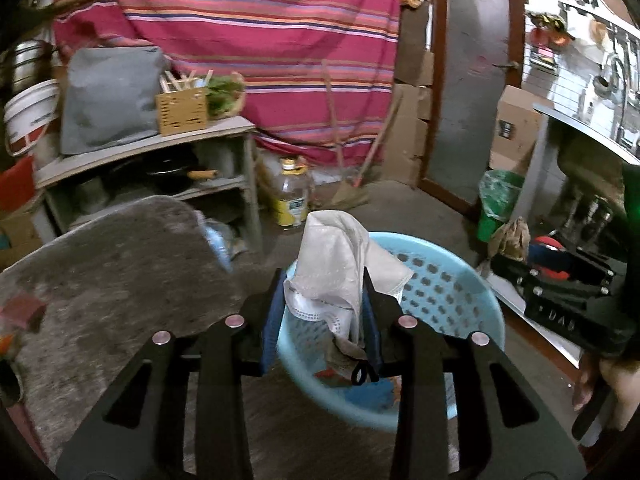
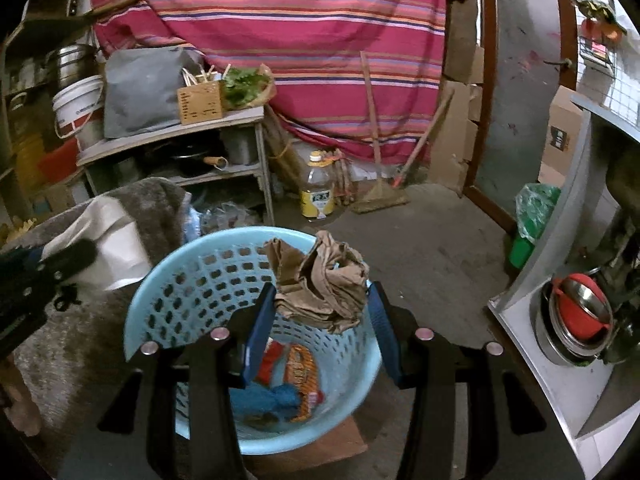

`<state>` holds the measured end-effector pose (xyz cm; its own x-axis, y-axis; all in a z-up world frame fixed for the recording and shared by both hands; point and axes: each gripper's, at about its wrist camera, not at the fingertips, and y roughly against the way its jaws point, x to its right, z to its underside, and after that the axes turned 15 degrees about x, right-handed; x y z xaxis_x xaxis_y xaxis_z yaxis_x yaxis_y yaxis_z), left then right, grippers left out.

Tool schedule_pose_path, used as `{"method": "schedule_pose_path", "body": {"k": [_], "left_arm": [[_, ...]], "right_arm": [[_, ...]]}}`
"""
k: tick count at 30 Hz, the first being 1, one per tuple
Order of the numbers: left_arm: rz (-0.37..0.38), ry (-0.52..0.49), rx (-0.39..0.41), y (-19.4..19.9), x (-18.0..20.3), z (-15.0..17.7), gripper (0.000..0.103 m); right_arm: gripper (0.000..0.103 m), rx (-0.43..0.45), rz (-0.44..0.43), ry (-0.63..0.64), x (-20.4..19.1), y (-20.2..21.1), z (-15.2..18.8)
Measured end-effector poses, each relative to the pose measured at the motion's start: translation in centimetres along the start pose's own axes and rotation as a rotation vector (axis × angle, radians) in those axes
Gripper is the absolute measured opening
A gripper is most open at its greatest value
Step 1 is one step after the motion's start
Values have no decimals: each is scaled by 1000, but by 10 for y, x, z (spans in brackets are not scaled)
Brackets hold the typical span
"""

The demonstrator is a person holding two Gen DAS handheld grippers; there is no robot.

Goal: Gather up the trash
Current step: 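Carry cloth and brown paper over the blue basket and lower them, then return to the table and grasp the printed snack bag with the left tool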

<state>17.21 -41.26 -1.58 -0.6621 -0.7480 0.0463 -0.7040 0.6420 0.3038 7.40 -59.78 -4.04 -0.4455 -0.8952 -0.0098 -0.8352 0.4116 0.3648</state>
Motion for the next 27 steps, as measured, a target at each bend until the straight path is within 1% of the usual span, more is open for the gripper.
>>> {"method": "schedule_pose_path", "body": {"k": [1,2,3,4,5,6,11,15,17,20,23,24,25,27], "left_arm": [[8,-5,-6,-4,2,-1,43],[8,-6,-6,-8,3,-1,50],[2,-6,-3,-9,3,-1,63],[-5,-7,3,-9,3,-2,69],[-12,-7,9,-7,2,-3,77],[-22,-8,15,-5,0,-5,83],[-65,-3,32,9,-20,-9,89],[-119,4,50,30,-44,-8,96],[-161,2,57,46,-60,-4,98],[-192,12,45,66,-85,0,98],[-243,26,48,88,-115,2,98],[-258,32,49,96,-124,3,98],[-275,37,50,105,-136,4,98],[-316,34,54,121,-154,5,98]], "right_arm": [[47,-2,4,0,2,0,1],[47,-4,8,0,4,-1,1],[47,-6,10,-1,4,-2,1],[47,-7,14,-2,5,-2,1],[47,-9,16,-2,5,-3,2],[47,-11,17,-2,4,-3,2],[48,-25,9,-6,-7,-10,5],[48,-32,-10,-4,-22,-15,10],[48,-37,-19,-17,-30,-19,12],[50,-40,-23,-16,-42,-27,15],[81,-21,-6,-30,-51,-30,11],[84,-12,9,-32,-54,-30,9],[86,-7,26,-31,-59,-29,7],[88,-3,33,-36,-67,-26,5]]}}
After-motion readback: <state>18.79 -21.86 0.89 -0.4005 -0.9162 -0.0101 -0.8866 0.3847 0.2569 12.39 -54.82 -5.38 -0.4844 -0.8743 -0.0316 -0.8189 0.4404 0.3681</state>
